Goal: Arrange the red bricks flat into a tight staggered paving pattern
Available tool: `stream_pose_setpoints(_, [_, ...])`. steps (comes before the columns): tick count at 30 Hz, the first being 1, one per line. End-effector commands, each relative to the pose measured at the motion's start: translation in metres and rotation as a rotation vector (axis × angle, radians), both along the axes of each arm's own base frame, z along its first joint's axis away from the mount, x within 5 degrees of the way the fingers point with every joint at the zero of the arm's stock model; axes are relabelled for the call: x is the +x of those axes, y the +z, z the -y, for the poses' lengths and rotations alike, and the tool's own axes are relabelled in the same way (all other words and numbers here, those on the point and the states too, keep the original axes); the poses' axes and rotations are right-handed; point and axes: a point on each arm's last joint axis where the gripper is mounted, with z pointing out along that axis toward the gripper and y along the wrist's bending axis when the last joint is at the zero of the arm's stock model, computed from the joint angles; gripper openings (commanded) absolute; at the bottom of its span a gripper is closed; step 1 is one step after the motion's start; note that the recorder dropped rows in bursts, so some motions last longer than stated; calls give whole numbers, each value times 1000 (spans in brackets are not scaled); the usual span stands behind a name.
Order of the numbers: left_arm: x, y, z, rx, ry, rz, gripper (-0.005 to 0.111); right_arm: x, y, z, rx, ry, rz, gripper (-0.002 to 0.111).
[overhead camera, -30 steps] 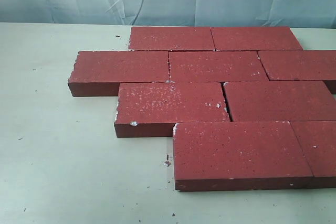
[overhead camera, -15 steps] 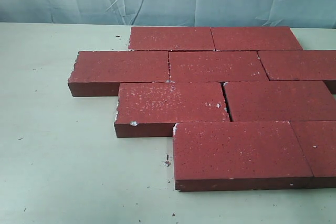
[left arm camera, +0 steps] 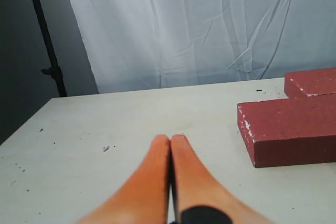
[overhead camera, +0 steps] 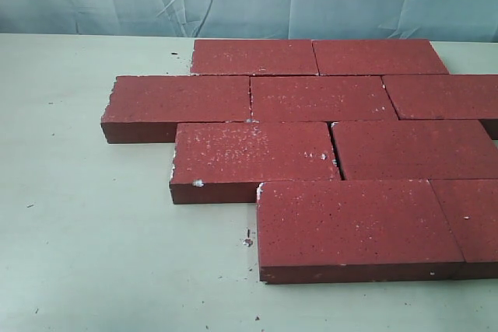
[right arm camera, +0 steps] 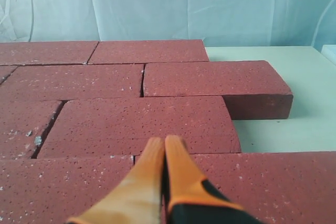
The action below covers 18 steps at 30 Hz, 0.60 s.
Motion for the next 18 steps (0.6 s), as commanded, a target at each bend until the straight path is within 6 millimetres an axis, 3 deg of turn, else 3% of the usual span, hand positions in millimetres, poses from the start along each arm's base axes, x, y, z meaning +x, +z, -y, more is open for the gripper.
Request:
stream_pose_setpoints(1, [-2, -6, 0, -31, 6, -33, 0, 0, 0, 0, -2, -6, 11, -1])
stream_pose_setpoints(18, [-3, -11, 0, -34, 10, -82, 0, 0, 0, 0, -1, -6, 11, -1])
